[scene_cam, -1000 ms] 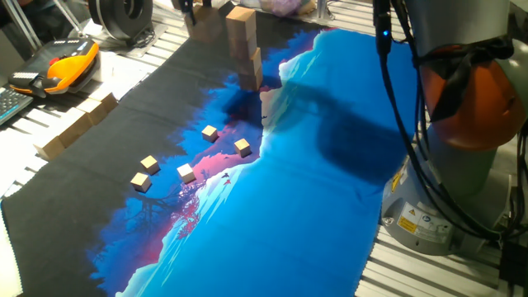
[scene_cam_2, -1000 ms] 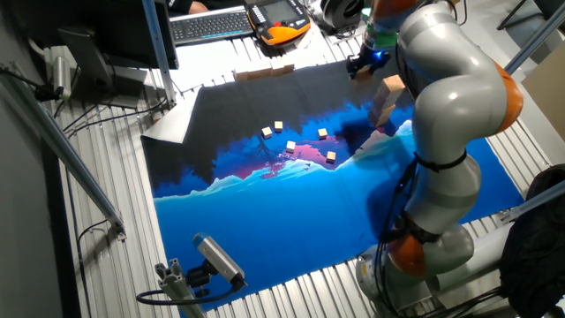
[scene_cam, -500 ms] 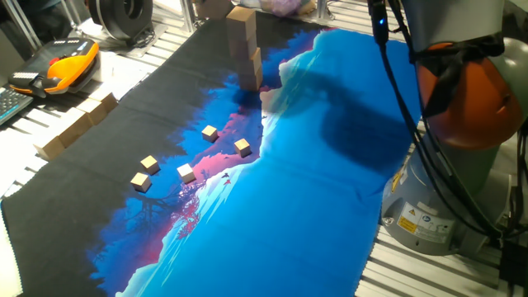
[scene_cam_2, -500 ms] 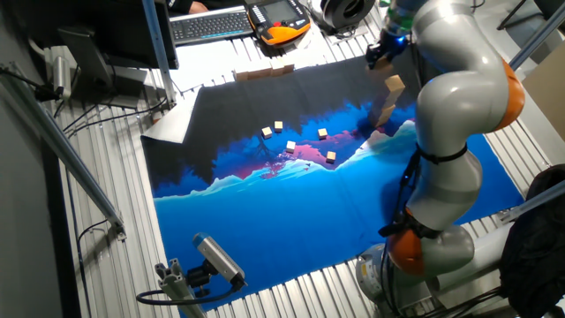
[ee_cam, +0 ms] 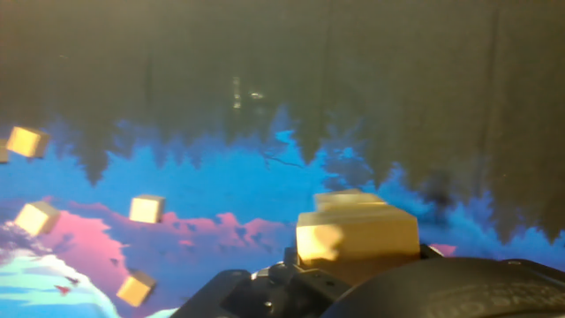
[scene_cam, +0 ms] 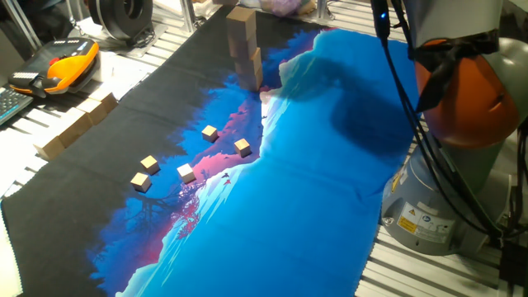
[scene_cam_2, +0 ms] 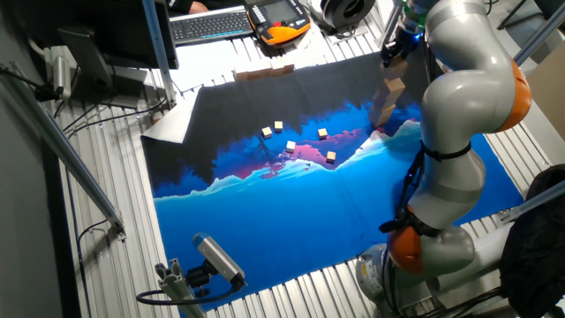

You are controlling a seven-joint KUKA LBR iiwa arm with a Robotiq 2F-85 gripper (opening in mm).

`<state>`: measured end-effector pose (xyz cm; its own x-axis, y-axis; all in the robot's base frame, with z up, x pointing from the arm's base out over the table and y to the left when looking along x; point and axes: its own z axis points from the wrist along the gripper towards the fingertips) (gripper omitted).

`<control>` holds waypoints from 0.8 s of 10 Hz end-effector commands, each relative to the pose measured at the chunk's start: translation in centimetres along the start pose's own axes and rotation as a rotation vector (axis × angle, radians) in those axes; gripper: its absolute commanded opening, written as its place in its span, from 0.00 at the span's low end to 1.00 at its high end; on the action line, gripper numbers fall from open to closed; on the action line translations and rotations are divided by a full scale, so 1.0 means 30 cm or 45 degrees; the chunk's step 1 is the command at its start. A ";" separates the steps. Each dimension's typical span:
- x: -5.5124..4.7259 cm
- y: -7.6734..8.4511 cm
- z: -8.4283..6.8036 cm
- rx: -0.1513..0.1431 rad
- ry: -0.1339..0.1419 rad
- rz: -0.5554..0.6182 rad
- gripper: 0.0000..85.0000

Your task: Stack the blocks in a vertical line of five

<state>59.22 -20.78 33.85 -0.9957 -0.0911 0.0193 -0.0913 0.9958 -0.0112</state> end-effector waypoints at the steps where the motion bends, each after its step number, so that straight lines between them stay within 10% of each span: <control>1: 0.008 -0.062 0.019 -0.008 -0.005 -0.006 0.00; 8: 0.004 -0.019 0.094 -0.004 -0.028 -0.019 0.00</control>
<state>59.10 -21.43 31.01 -0.9943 -0.1069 -0.0028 -0.1069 0.9943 -0.0058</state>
